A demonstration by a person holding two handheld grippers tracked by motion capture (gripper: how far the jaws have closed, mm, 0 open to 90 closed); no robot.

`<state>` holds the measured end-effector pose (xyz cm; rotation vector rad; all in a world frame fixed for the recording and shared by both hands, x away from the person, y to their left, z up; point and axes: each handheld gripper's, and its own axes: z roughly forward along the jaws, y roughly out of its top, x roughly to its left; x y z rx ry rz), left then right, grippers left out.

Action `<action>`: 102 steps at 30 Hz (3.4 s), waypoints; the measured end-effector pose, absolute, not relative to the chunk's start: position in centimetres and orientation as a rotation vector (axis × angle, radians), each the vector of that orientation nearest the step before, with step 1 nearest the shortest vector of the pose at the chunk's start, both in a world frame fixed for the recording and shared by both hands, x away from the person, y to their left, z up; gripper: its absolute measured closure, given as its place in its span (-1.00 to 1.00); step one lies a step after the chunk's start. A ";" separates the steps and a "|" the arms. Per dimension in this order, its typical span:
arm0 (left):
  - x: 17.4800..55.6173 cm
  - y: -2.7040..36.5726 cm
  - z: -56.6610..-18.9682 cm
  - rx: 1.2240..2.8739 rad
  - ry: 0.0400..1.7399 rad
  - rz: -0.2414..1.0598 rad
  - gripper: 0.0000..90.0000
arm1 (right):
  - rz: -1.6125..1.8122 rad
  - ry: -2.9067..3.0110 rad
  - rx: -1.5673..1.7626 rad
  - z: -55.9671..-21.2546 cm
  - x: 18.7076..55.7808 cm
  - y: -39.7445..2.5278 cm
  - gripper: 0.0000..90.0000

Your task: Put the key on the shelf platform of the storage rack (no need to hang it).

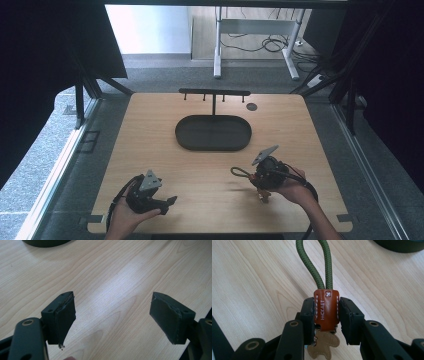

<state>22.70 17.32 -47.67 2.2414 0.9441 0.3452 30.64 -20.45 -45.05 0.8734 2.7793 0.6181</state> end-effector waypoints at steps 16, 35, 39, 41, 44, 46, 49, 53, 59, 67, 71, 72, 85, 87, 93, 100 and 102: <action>22.7 17.4 -47.7 2.238 0.947 0.345 -0.53 | 0.626 2.746 0.837 -43.0 30.8 -20.2 0.48; 22.8 17.5 -47.6 2.242 0.945 0.346 -0.53 | 0.635 2.729 0.813 -41.4 31.4 -19.6 0.49; 22.8 17.5 -47.7 2.244 0.947 0.344 -0.53 | 0.635 2.730 0.805 -41.4 31.6 -19.5 0.49; 22.8 17.5 -47.8 2.246 0.944 0.343 -0.53 | 0.638 2.728 0.807 -41.3 31.7 -19.5 0.49; 22.8 17.4 -47.8 2.247 0.943 0.342 -0.53 | 0.644 2.727 0.817 -41.3 32.0 -19.4 0.49; 22.8 17.4 -47.8 2.248 0.943 0.342 -0.53 | 0.649 2.726 0.822 -41.3 32.2 -19.3 0.49; 22.8 17.5 -47.8 2.248 0.944 0.342 -0.53 | 0.652 2.727 0.823 -41.4 32.4 -19.2 0.48; 22.8 17.4 -47.9 2.251 0.943 0.340 -0.53 | 0.655 2.723 0.822 -41.2 32.7 -19.0 0.48; 22.9 17.4 -47.9 2.251 0.945 0.340 -0.53 | 0.654 2.721 0.812 -41.0 33.1 -18.7 0.49; 22.9 17.3 -47.9 2.255 0.941 0.338 -0.53 | 0.666 2.717 0.804 -40.6 33.7 -17.9 0.48; 22.9 17.3 -48.0 2.257 0.941 0.338 -0.53 | 0.669 2.716 0.793 -40.4 33.9 -17.6 0.48; 22.9 17.3 -48.0 2.257 0.942 0.338 -0.53 | 0.673 2.716 0.792 -40.4 33.9 -17.5 0.48; 23.0 16.9 -48.4 2.278 0.945 0.331 -0.53 | 0.667 2.720 0.761 -40.1 34.4 -16.5 0.48; 23.0 16.9 -48.4 2.279 0.947 0.330 -0.53 | 0.667 2.721 0.759 -40.0 34.3 -16.3 0.48; 23.0 16.8 -48.5 2.286 0.943 0.329 -0.53 | 0.665 2.721 0.746 -39.9 34.4 -15.9 0.48; 23.1 16.6 -48.6 2.298 0.936 0.327 -0.54 | 0.663 2.727 0.730 -40.1 34.4 -15.5 0.48; 23.1 16.5 -48.7 2.302 0.935 0.326 -0.54 | 0.660 2.727 0.729 -40.1 34.4 -15.5 0.48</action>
